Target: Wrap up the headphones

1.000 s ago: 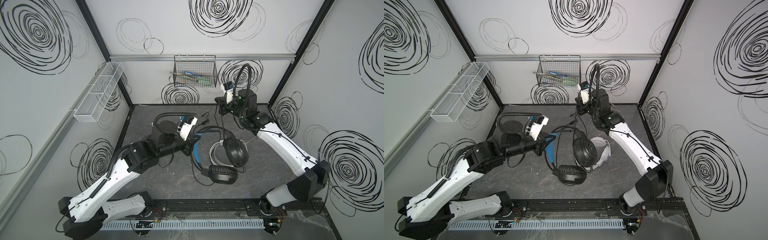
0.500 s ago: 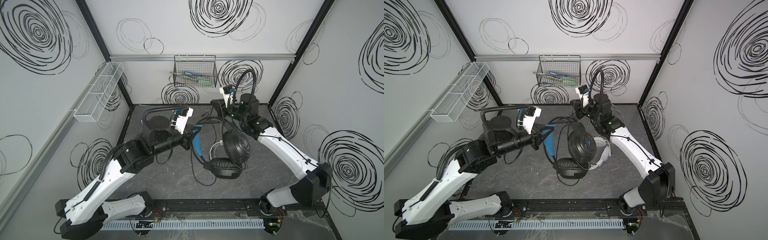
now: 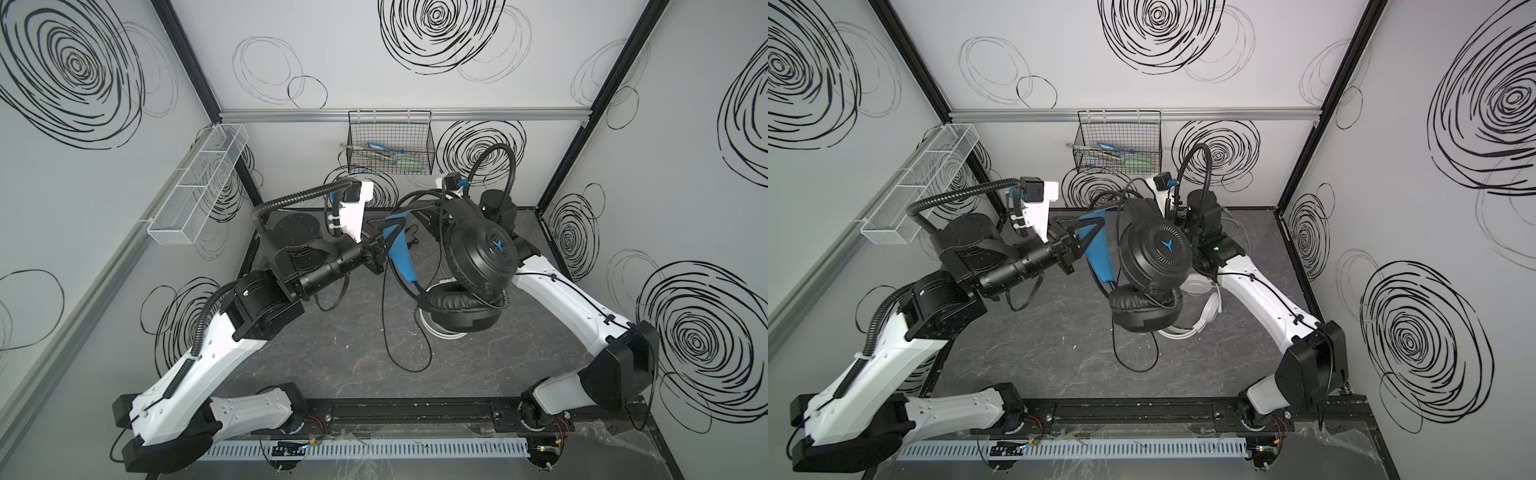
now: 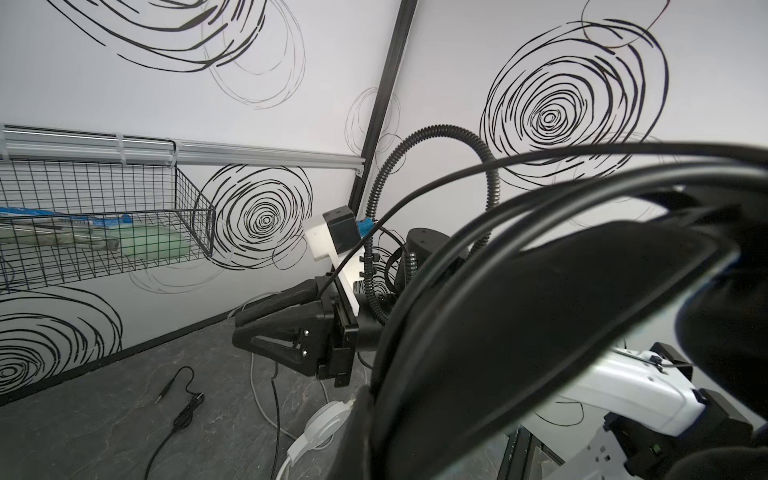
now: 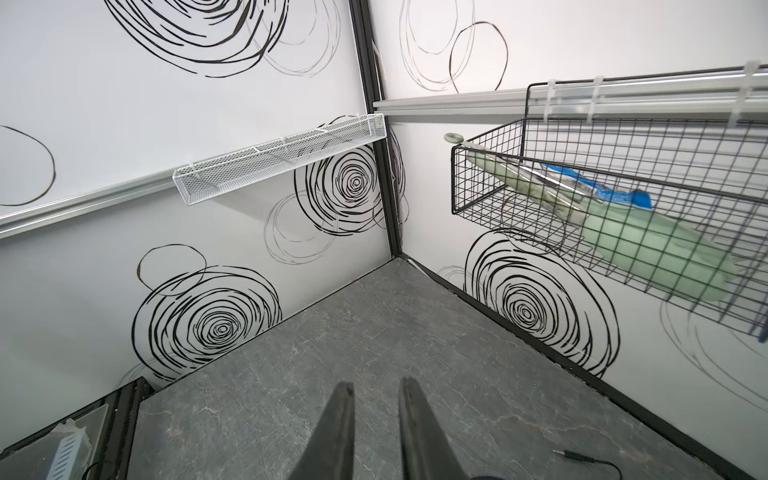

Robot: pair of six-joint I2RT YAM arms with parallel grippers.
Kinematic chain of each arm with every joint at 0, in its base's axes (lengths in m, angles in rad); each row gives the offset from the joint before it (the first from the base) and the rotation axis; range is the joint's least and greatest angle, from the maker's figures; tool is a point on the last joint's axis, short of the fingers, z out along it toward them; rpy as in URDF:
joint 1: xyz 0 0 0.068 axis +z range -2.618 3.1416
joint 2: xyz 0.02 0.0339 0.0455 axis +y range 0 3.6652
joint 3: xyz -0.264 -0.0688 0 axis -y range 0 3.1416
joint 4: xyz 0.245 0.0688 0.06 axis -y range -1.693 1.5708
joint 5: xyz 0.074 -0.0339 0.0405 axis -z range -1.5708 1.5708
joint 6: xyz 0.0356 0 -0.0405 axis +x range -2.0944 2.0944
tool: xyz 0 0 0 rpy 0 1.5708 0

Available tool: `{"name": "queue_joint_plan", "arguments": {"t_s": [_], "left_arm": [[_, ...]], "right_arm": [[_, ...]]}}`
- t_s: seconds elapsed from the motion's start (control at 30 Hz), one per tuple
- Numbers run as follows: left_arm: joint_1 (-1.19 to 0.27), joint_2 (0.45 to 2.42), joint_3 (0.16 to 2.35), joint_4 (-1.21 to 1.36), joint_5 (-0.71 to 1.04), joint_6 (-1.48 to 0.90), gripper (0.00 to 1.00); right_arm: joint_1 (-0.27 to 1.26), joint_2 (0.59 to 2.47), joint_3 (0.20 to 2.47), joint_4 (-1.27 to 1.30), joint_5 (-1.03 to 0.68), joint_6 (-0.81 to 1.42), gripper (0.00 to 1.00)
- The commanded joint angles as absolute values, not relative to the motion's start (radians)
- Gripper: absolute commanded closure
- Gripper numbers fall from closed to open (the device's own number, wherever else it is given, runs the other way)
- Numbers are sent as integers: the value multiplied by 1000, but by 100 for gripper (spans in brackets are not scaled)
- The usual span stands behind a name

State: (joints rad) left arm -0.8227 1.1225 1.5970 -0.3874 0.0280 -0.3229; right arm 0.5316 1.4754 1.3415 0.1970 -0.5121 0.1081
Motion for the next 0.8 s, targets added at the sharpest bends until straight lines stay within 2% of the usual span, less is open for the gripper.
{"name": "queue_joint_plan", "arguments": {"t_s": [0.0,0.3,0.77], "left_arm": [[-821,1117,1659,-294,-23,-340,100],[-822,1176,1768,-283,-123,-382,100],[-781,1258,1875,-246,-186,-419,100]], "right_arm": [[538,1495,1311,272,-548,162,76],[549,1485,1207,345,-590,232,75],[601,1449,1101,357,-636,248,94]]}}
